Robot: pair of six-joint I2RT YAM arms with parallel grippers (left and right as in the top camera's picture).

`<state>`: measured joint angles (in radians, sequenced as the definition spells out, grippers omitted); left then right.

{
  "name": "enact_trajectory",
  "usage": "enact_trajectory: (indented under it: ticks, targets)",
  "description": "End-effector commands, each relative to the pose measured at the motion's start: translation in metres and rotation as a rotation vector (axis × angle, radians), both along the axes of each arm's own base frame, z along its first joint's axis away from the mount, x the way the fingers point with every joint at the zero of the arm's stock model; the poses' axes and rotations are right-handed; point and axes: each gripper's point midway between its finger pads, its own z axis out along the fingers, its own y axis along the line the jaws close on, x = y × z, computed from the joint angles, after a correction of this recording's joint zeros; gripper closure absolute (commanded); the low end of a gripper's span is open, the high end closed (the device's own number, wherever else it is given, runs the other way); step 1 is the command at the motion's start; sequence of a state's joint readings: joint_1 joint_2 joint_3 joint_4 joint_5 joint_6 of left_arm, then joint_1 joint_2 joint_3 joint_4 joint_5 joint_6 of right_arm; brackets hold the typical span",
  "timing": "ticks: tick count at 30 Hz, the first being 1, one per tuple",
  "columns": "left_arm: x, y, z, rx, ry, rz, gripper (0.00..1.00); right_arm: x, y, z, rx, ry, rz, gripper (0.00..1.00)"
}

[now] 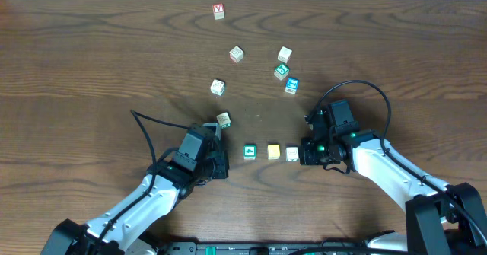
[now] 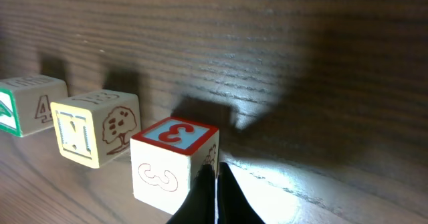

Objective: Lift 3 blocks

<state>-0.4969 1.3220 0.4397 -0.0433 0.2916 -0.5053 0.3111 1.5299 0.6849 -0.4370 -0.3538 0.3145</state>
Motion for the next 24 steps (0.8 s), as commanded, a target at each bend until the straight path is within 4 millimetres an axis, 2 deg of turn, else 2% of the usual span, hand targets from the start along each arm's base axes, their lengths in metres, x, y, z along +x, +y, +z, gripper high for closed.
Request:
enact_trajectory:
  ticks: [1,12,18,24]
  targets:
    - [-0.006,-0.006,-0.002,-0.011,0.013,-0.015,0.93,-0.001,0.006,0.001,0.026,0.007,-0.005,0.97]
    - [-0.006,-0.006,-0.002,-0.017,0.02,-0.004,0.93,0.004,0.02,0.007,0.083,-0.02,0.019,0.97]
    - [-0.006,-0.006,-0.002,-0.018,0.022,-0.001,0.93,0.008,0.021,0.008,0.088,-0.032,0.005,0.97]
    - [-0.008,-0.005,-0.003,-0.012,0.032,-0.002,0.93,-0.01,-0.008,-0.008,-0.062,0.07,-0.098,0.99]
